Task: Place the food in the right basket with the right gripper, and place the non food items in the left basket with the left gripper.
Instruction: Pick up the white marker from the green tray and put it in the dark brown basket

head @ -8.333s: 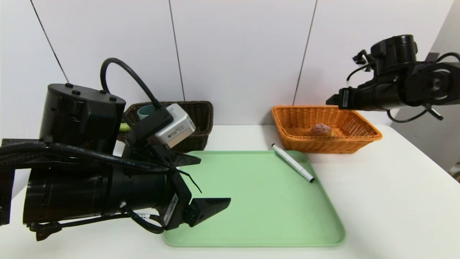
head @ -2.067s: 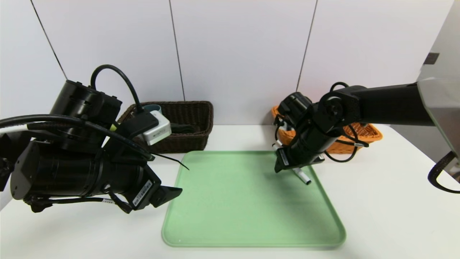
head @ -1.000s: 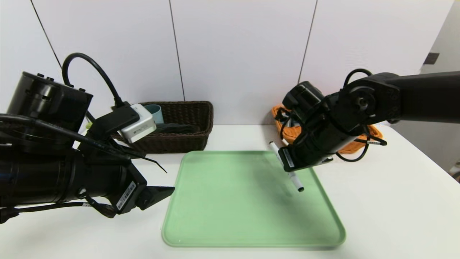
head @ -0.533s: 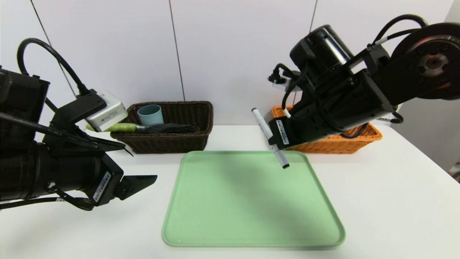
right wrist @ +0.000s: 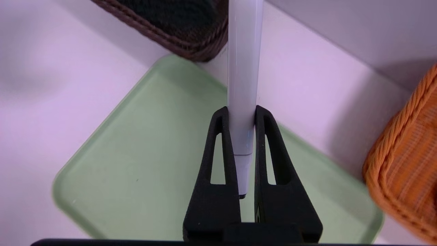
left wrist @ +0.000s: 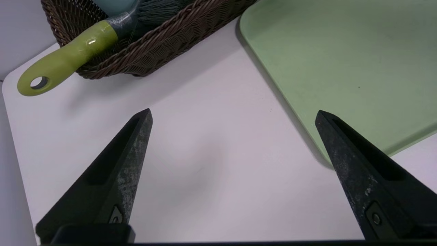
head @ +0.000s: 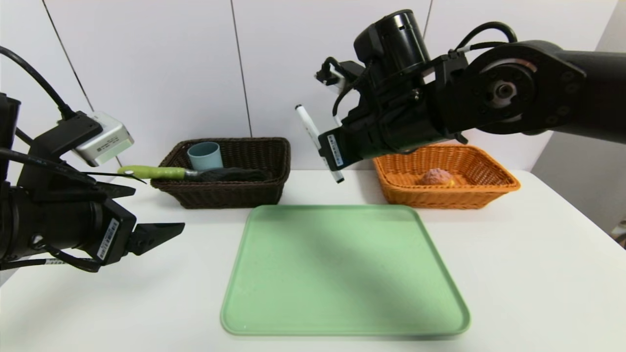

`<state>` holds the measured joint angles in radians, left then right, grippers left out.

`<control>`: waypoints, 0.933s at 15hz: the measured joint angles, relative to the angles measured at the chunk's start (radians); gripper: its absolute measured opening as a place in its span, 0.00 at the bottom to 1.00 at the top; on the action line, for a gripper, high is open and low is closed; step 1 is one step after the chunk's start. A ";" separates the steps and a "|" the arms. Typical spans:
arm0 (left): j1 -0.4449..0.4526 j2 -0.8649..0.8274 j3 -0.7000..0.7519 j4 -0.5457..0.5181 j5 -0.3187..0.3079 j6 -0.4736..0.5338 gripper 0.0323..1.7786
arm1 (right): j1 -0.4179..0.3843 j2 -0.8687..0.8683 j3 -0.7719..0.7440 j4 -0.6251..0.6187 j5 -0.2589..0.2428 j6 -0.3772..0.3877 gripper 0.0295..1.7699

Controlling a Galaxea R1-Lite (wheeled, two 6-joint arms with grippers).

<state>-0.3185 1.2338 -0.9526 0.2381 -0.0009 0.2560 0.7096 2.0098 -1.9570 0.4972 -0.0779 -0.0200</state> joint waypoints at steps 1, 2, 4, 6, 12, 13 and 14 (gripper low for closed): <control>0.007 -0.003 0.006 0.000 0.000 0.000 0.95 | 0.002 0.019 0.000 -0.042 -0.005 -0.022 0.08; 0.011 -0.007 0.017 -0.001 0.000 0.000 0.95 | 0.004 0.035 -0.001 -0.097 -0.013 -0.027 0.08; 0.014 -0.013 0.035 -0.001 0.000 0.000 0.95 | 0.009 0.069 -0.002 -0.237 -0.039 -0.032 0.08; 0.015 -0.016 0.049 -0.001 -0.001 -0.005 0.95 | 0.013 0.114 -0.002 -0.389 -0.078 -0.054 0.08; 0.015 -0.028 0.074 -0.003 -0.008 -0.012 0.95 | 0.030 0.230 -0.002 -0.726 -0.095 -0.101 0.08; 0.015 -0.031 0.081 -0.005 -0.007 -0.013 0.95 | 0.039 0.249 -0.002 -0.775 -0.093 -0.125 0.08; 0.015 -0.036 0.089 -0.006 -0.006 -0.014 0.95 | 0.047 0.270 -0.002 -0.826 -0.088 -0.159 0.08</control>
<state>-0.3038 1.1983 -0.8638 0.2321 -0.0066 0.2419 0.7562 2.2802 -1.9589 -0.3285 -0.1660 -0.1785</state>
